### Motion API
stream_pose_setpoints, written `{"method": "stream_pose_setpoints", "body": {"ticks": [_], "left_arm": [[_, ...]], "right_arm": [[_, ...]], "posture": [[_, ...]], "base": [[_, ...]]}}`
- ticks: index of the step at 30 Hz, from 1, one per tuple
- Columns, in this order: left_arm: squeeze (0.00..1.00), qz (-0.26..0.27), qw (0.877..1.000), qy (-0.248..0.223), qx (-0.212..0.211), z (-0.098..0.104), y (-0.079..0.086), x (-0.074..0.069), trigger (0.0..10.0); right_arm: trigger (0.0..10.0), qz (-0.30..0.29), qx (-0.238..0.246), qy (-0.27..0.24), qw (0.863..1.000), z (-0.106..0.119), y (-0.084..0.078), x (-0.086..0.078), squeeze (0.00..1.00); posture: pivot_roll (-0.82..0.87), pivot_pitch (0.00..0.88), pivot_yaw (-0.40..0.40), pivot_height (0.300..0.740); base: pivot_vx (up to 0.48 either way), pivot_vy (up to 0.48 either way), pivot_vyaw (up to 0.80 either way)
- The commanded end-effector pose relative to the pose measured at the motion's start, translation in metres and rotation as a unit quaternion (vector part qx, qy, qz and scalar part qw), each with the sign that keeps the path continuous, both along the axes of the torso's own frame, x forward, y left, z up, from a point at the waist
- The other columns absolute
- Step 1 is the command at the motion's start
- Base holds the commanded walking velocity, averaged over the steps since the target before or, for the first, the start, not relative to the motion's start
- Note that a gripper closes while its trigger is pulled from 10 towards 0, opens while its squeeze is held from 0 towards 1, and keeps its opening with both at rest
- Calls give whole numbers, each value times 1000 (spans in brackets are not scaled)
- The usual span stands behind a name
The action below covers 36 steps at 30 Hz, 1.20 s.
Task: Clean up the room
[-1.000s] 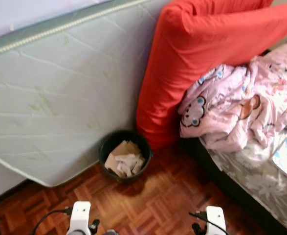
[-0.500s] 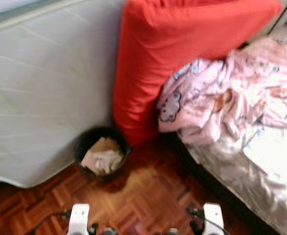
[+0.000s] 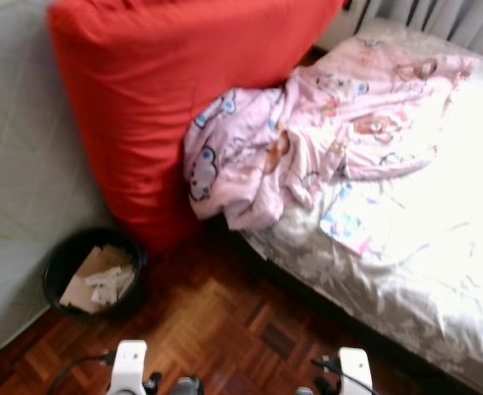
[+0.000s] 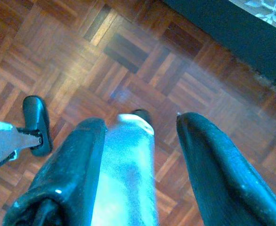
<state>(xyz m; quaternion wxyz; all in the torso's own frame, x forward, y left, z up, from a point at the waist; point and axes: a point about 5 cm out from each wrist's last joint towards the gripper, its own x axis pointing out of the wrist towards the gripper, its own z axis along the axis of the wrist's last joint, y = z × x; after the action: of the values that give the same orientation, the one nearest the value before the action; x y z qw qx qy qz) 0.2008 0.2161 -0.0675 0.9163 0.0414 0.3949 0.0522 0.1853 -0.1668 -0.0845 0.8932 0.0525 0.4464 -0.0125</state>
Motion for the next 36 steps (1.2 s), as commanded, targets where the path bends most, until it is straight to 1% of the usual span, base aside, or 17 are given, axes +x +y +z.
{"method": "stream_pose_setpoints", "body": {"ticks": [1,15,17,36], "left_arm": [[0,-1,1000,29,-9,-9,-6,-14,10000],[0,-4,1000,20,-9,-7,-5,-10,10000],[0,-4,1000,19,-9,-7,-6,-9,10000],[0,-9,1000,11,-10,-5,-10,-7,10000]], "right_arm": [[10000,-11,-7,16,1000,-5,-8,-11,0],[10000,-14,-7,19,1000,-5,-8,-12,0],[10000,-14,-7,20,1000,-5,-8,-12,0],[10000,-13,-5,21,1000,-5,-8,-11,0]], "posture": [[36,231,-31,740],[35,230,-30,740],[35,229,-30,740],[33,227,-30,740]], "base": [[0,-326,0],[0,-325,0],[0,-330,-413],[0,-330,-771]]}}
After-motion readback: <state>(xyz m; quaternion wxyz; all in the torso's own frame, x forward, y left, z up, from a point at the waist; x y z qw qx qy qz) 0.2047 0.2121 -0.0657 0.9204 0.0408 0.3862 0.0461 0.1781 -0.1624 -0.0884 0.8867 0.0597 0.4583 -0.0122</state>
